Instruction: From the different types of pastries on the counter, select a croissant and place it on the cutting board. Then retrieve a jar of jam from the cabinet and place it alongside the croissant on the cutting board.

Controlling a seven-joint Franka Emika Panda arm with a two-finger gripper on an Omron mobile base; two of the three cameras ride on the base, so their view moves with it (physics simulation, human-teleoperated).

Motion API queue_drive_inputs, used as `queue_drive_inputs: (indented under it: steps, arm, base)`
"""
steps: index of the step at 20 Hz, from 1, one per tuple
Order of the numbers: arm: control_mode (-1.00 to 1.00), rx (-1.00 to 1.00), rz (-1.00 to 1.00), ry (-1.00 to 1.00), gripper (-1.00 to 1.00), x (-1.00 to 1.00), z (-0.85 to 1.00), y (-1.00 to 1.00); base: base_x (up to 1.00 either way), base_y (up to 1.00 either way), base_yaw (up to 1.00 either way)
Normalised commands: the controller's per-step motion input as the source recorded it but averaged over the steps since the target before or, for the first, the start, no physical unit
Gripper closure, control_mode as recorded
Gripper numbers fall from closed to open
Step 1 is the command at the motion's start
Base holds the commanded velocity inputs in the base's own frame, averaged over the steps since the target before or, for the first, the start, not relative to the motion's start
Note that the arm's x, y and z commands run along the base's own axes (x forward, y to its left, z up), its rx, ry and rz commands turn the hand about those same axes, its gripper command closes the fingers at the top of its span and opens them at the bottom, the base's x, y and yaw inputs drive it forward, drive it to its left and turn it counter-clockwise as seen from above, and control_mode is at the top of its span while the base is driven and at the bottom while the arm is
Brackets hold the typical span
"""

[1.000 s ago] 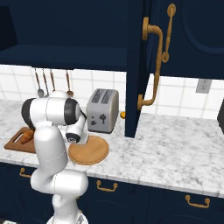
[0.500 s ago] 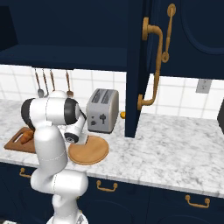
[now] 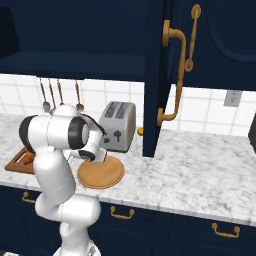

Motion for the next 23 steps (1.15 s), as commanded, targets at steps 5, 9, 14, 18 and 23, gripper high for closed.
queue_drive_inputs:
  steps: [5, 9, 14, 18, 23]
  arm:
    - [-1.00, -0.30, -0.04, 0.23, -1.00, -0.49, 1.00, -0.47]
    - [-1.00, -0.31, -0.06, 0.17, -1.00, -0.84, 1.00, -0.23]
    - [-1.00, -0.27, -0.11, 0.19, -1.00, -0.65, 1.00, -0.59]
    - [-1.00, -0.17, -0.27, 0.20, -1.00, -0.56, 1.00, -0.97]
    - [-1.00, -0.05, -0.36, 0.05, -1.00, -0.59, 1.00, -1.00]
  base:
    - [0.00, 0.00, 0.00]
    - [0.00, 0.00, 0.00]
    - [0.00, 0.00, 0.00]
    - [0.00, 0.00, 0.00]
    - [0.00, 0.00, 0.00]
